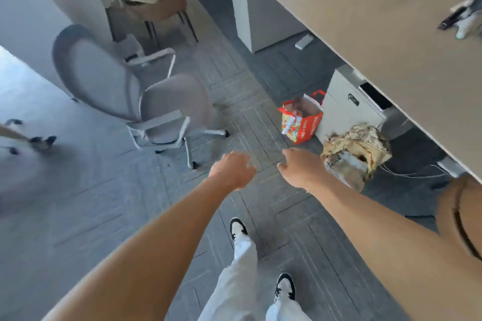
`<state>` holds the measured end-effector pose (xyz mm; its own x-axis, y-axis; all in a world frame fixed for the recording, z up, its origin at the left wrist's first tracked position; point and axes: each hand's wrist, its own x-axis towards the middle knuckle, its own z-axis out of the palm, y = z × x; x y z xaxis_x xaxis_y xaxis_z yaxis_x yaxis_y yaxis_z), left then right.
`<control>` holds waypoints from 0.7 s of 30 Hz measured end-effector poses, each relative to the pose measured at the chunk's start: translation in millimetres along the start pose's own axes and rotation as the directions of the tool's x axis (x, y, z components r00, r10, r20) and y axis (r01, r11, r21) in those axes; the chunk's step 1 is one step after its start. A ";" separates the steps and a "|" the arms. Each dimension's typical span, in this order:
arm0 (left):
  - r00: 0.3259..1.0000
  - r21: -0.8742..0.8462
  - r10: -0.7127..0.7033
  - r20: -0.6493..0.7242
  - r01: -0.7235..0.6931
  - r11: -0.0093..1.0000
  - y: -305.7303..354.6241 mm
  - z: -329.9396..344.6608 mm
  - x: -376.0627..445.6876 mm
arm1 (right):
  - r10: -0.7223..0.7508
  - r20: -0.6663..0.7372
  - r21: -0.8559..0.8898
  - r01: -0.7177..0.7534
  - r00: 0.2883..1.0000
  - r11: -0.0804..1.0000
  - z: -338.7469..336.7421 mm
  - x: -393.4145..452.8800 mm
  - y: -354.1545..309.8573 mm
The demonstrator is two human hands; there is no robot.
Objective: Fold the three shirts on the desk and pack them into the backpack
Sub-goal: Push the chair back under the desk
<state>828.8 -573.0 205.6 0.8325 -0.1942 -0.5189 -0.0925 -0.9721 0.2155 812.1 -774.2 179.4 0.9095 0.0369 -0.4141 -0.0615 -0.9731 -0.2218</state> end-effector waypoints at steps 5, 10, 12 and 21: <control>0.974 -0.114 -0.198 -0.107 0.185 0.976 -118.5 -46.2 -77.1 | -0.227 0.003 -0.084 0.227 0.974 0.970 -29.6 -7.4 -138.8; 0.915 -0.200 -0.317 -0.250 0.272 0.941 -251.4 -81.0 -151.7 | -0.404 -0.024 -0.166 0.395 0.915 0.904 -36.0 -1.8 -299.2; 0.897 -0.205 -0.344 -0.278 0.294 0.933 -307.1 -91.0 -177.2 | -0.440 -0.034 -0.188 0.427 0.897 0.885 -27.9 -1.1 -364.0; 0.906 -0.139 -0.259 -0.335 0.225 0.964 -501.8 -153.9 -223.3 | -0.433 -0.083 -0.195 0.412 0.897 0.890 -2.3 4.7 -562.7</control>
<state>773.4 -21.6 340.6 0.9611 0.1203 -0.2485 0.1738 -0.9631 0.2057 852.0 -227.0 304.3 0.8770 0.4360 -0.2018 0.4001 -0.8954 -0.1957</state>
